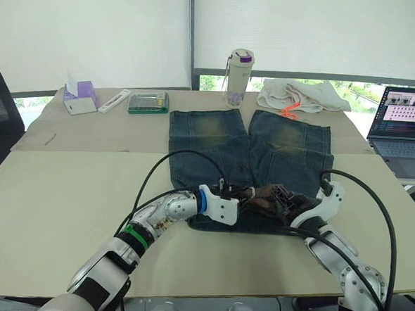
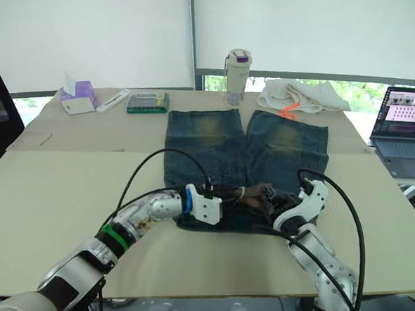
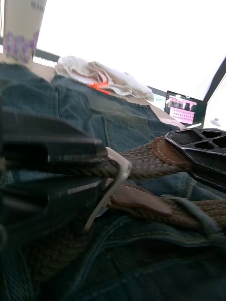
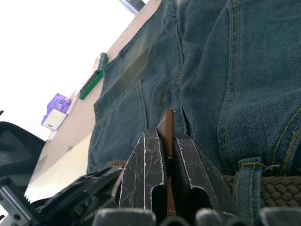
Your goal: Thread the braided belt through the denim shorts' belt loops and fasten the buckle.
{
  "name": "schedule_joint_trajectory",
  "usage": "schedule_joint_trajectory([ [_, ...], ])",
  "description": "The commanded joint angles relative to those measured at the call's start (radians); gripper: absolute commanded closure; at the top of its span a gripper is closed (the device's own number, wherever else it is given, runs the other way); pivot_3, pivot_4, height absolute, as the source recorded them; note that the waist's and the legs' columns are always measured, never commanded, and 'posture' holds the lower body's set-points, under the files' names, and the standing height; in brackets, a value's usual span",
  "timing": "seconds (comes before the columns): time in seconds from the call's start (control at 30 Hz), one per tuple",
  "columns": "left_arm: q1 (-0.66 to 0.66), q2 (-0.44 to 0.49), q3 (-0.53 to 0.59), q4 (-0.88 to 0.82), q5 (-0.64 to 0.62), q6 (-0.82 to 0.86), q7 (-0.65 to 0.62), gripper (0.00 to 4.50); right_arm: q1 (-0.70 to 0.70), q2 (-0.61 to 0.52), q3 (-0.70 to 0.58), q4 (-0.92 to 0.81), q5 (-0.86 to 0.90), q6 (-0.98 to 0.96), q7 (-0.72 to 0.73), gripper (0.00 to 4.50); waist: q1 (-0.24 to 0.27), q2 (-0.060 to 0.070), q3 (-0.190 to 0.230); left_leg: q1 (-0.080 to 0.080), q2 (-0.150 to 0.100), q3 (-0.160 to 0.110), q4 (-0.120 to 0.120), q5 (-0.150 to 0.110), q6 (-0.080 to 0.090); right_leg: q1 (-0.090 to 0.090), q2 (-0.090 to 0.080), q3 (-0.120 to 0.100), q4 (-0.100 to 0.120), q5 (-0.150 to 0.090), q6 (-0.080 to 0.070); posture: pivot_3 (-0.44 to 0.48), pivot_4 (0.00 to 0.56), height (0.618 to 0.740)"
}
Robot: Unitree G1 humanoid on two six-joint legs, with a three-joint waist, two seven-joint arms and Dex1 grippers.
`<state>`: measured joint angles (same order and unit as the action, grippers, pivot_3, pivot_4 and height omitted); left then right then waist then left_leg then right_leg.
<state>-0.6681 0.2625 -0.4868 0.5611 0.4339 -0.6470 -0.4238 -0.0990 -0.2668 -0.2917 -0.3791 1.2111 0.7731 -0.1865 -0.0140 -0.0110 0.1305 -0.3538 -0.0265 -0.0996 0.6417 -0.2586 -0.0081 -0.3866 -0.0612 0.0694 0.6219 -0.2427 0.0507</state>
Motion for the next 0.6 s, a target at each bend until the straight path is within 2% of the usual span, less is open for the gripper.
schedule_joint_trajectory([
  [0.03, 0.064, -0.003, 0.079, -0.102, -0.232, -0.003, -0.087, 2.43, 0.003, -0.112, -0.051, -0.024, -0.005, 0.029, 0.075, 4.5, 0.0, 0.0, 0.0, 0.0, 0.0, 0.0, 0.0, 0.0, 0.0, 0.0, 0.0, 0.0, 0.0, 0.0, 0.0, 0.0, 0.15, 0.74],
  [0.07, 0.092, 0.0, 0.104, -0.13, -0.319, 0.037, -0.136, 1.86, 0.008, -0.155, -0.057, -0.021, -0.021, 0.037, 0.106, 4.5, 0.0, 0.001, 0.0, 0.0, 0.0, 0.0, 0.0, 0.0, 0.0, 0.0, 0.0, 0.0, 0.0, 0.0, 0.0, 0.0, 0.15, 0.74],
  [0.13, 0.122, 0.04, 0.14, -0.142, -0.422, 0.094, -0.235, 1.35, 0.021, -0.275, -0.046, -0.018, -0.097, 0.051, 0.193, 4.5, 0.0, 0.002, -0.001, 0.0, 0.0, 0.0, 0.0, 0.0, 0.0, 0.0, 0.0, 0.0, -0.001, 0.0, 0.0, 0.0, 0.15, 0.74],
  [0.2, 0.134, 0.068, 0.169, -0.143, -0.472, 0.153, -0.297, 0.65, 0.034, -0.366, -0.034, -0.002, -0.163, 0.047, 0.27, 4.5, -0.001, 0.003, -0.001, 0.0, 0.0, 0.001, 0.0, 0.0, 0.0, 0.0, 0.0, 0.0, -0.001, 0.0, 0.0, 0.0, 0.15, 0.74],
  [0.27, 0.149, 0.08, 0.174, -0.155, -0.512, 0.203, -0.357, 0.07, 0.031, -0.404, -0.044, 0.024, -0.192, 0.034, 0.307, 4.5, -0.003, 0.002, -0.001, 0.0, 0.002, 0.0, 0.0, 0.0, 0.0, 0.0, 0.002, 0.0, -0.001, -0.001, 0.0, 0.0, 0.15, 0.74],
  [0.37, 0.166, 0.097, 0.172, -0.156, -0.518, 0.238, -0.418, 0.07, 0.021, -0.456, -0.055, 0.054, -0.246, 0.031, 0.369, 4.5, -0.001, 0.003, -0.001, 0.0, 0.001, 0.001, 0.0, 0.0, 0.0, 0.0, 0.001, 0.0, -0.001, -0.001, 0.0, 0.0, 0.15, 0.74],
  [0.6, 0.186, 0.117, 0.137, -0.139, -0.431, 0.236, -0.452, 0.07, 0.036, -0.572, -0.045, 0.068, -0.398, 0.005, 0.516, 4.5, 0.004, 0.003, -0.001, 0.0, 0.0, 0.001, 0.001, 0.0, 0.0, 0.001, 0.0, 0.0, -0.003, -0.001, 0.0, 0.0, 0.15, 0.74],
])
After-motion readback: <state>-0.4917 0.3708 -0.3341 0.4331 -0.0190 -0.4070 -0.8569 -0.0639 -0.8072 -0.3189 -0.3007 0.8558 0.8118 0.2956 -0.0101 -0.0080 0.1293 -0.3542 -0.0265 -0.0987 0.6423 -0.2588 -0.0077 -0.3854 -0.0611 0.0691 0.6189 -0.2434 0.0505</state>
